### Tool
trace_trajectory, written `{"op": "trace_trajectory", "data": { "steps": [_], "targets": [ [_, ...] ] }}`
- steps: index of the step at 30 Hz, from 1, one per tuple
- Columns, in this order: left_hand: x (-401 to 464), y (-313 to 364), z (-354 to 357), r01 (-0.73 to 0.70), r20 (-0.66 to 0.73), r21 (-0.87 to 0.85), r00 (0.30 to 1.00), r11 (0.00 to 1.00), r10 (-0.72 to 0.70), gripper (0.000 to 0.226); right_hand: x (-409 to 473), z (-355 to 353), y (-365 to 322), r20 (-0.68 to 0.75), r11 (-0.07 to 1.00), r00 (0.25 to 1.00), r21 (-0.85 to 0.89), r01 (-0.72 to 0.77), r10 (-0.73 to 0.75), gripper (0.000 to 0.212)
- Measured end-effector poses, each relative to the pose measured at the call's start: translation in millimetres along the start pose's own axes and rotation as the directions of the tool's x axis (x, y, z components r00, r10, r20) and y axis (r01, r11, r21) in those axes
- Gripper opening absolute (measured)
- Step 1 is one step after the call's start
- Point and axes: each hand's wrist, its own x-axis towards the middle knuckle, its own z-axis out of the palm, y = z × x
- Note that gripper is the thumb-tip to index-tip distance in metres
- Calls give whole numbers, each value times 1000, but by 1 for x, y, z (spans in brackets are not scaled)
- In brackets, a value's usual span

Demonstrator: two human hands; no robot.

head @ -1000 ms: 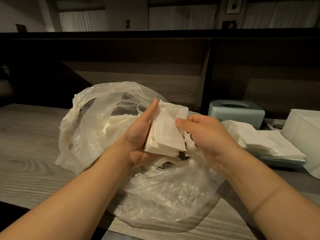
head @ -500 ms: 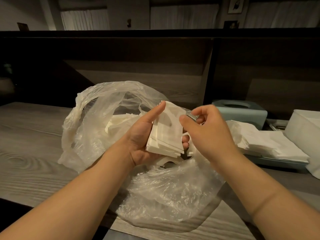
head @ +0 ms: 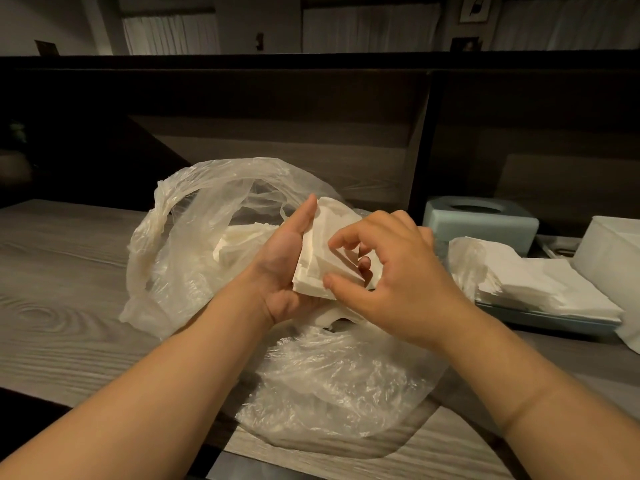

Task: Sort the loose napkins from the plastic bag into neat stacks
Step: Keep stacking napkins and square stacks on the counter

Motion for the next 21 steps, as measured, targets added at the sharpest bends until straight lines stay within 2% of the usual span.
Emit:
{"op": "trace_trajectory", "data": {
  "steps": [7, 16, 17, 18, 20, 21],
  "targets": [
    [1, -1, 3, 0, -17, 0, 1000, 1000, 0, 70, 0, -2, 3, 64, 999, 998, -35, 21, -19, 35],
    [2, -1, 0, 10, -35, 14, 999, 1000, -10, 68, 3, 1, 2, -31, 1000, 999, 26, -5, 6, 15],
    [3, -2, 0, 3, -43, 19, 999, 1000, -2, 70, 3, 0, 1, -63, 994, 998, 113, -8, 16, 13],
    [3, -2, -1, -4, -50, 24, 999, 1000, 5, 72, 3, -4, -1, -82, 962, 995, 271, -30, 54, 13],
    [3, -1, -1, -3, -42, 17, 999, 1000, 3, 79, 5, -15, -5, -50, 754, 987, 651, -86, 156, 18],
    [1, -2, 0, 7, -22, 10, 1000, 1000, -7, 83, 6, -21, -5, -11, 635, 981, 764, -116, 192, 21]
  ]
}}
